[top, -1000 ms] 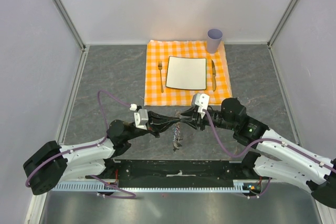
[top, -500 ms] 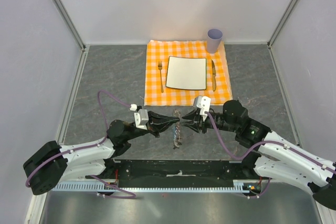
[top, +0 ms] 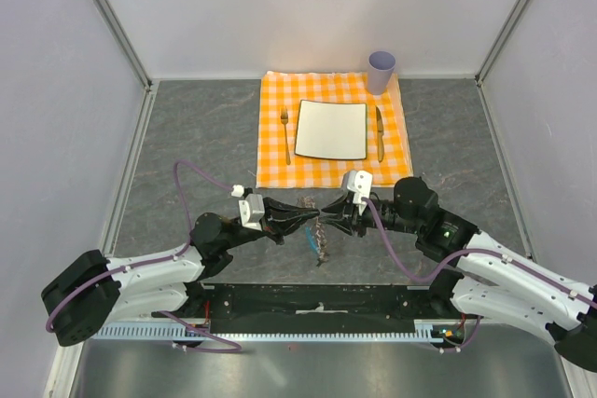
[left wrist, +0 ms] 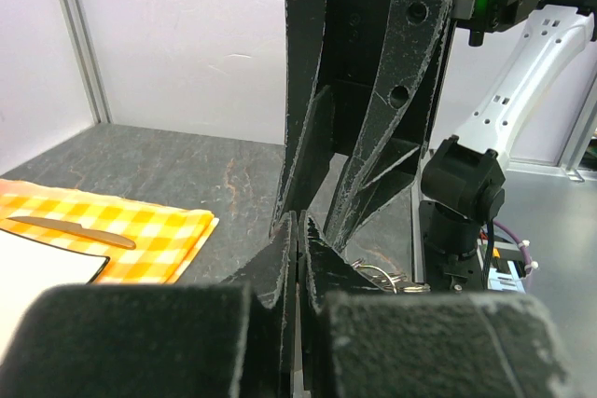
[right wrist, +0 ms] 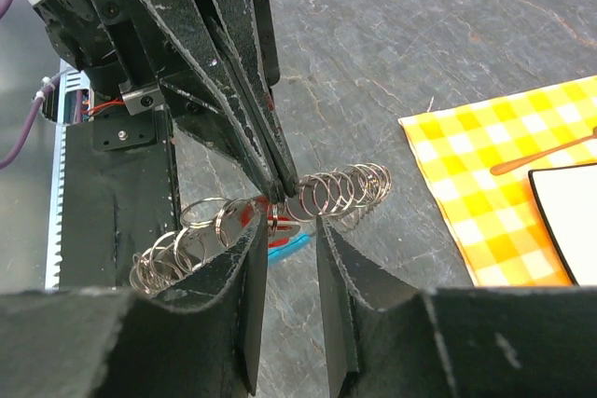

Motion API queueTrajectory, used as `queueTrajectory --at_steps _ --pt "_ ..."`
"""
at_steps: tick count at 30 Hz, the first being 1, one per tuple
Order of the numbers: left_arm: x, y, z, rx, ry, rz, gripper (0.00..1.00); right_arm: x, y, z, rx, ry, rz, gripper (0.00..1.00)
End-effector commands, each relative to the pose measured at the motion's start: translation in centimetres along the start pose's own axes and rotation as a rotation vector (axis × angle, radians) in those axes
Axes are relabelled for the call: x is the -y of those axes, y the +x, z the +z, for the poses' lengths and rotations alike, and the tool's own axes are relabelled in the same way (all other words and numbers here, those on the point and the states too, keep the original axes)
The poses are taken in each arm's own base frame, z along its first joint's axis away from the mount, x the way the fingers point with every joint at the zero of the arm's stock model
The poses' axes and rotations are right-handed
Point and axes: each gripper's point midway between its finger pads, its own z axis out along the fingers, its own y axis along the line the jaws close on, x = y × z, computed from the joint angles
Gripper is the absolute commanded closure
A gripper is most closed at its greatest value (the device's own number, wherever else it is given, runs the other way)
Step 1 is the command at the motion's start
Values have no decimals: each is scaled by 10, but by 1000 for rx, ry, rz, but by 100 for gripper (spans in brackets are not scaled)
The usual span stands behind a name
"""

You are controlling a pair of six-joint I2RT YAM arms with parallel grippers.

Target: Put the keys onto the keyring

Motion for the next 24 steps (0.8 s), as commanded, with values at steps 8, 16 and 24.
queueTrajectory --at_steps 8,16,24 --pt "0 -24 4 86 9 74 98 -7 -33 4 110 -58 -13 68" --pt "6 -28 3 112 39 63 98 -8 -30 15 141 -80 10 73" --pt "8 -28 -4 127 37 62 98 -1 -25 16 130 -61 19 100"
